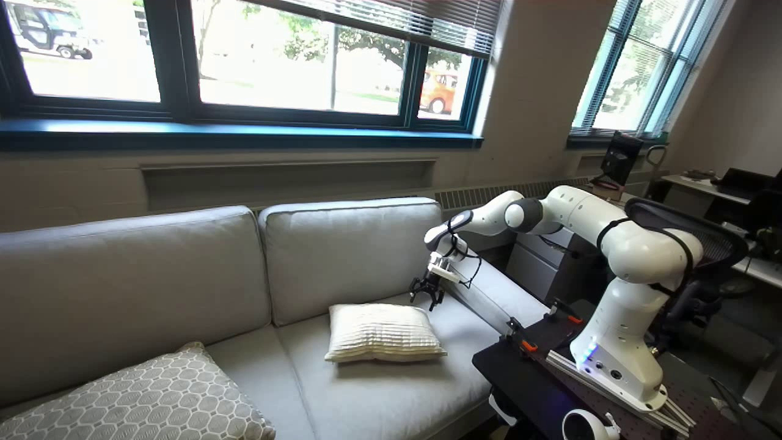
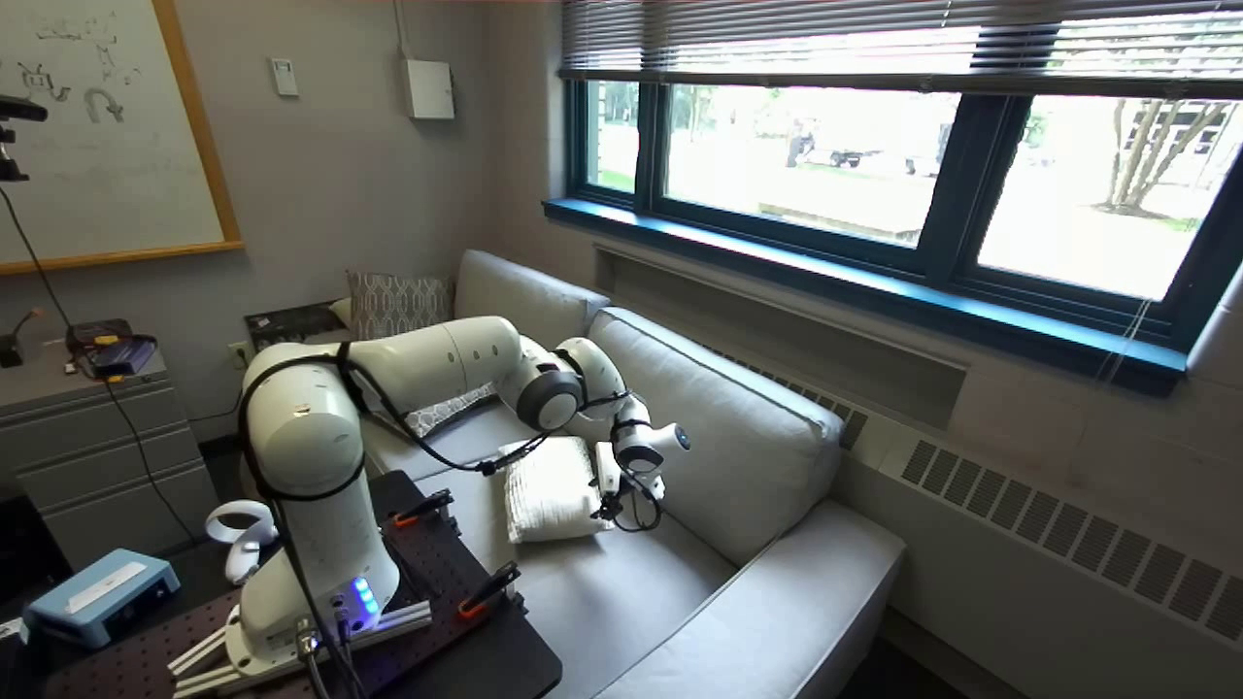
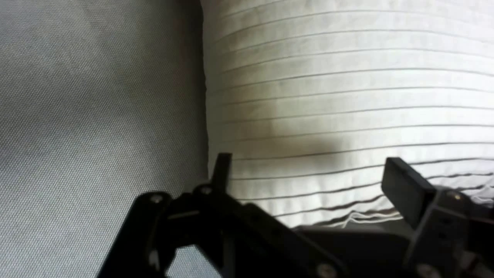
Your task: Put the pillow upright against the armrest
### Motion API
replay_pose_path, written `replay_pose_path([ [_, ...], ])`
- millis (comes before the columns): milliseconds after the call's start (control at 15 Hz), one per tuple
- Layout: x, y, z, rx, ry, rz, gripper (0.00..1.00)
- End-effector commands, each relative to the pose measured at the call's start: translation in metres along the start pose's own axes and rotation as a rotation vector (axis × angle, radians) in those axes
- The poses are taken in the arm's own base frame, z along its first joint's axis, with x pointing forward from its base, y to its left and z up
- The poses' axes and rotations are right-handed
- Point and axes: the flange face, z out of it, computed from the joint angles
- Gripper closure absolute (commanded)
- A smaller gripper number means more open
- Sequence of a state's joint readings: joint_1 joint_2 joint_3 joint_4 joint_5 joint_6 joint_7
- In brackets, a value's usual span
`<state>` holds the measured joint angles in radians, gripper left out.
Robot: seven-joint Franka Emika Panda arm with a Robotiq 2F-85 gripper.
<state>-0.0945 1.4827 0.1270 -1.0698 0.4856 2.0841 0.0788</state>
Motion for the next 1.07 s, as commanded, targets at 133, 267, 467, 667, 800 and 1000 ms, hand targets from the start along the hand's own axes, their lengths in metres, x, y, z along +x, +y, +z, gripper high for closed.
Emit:
replay_pose_path([
  [133,-0.002,0.024,0.020,0.083,0.024,0.158,0.00],
  [267,-0.006,0.031,0.027,0.098,0.005,0.181,0.00],
  [467,-0.015,0.027,0.037,0.137,-0.044,0.179,0.00],
  [667,-0.022,0.009,0.044,0.176,-0.074,0.163,0.00],
  [800,-0.025,-0.009,0.048,0.171,-0.087,0.122,0.25],
  [1000,-0.031,-0.019,0.049,0.161,-0.109,0.091,0.48],
])
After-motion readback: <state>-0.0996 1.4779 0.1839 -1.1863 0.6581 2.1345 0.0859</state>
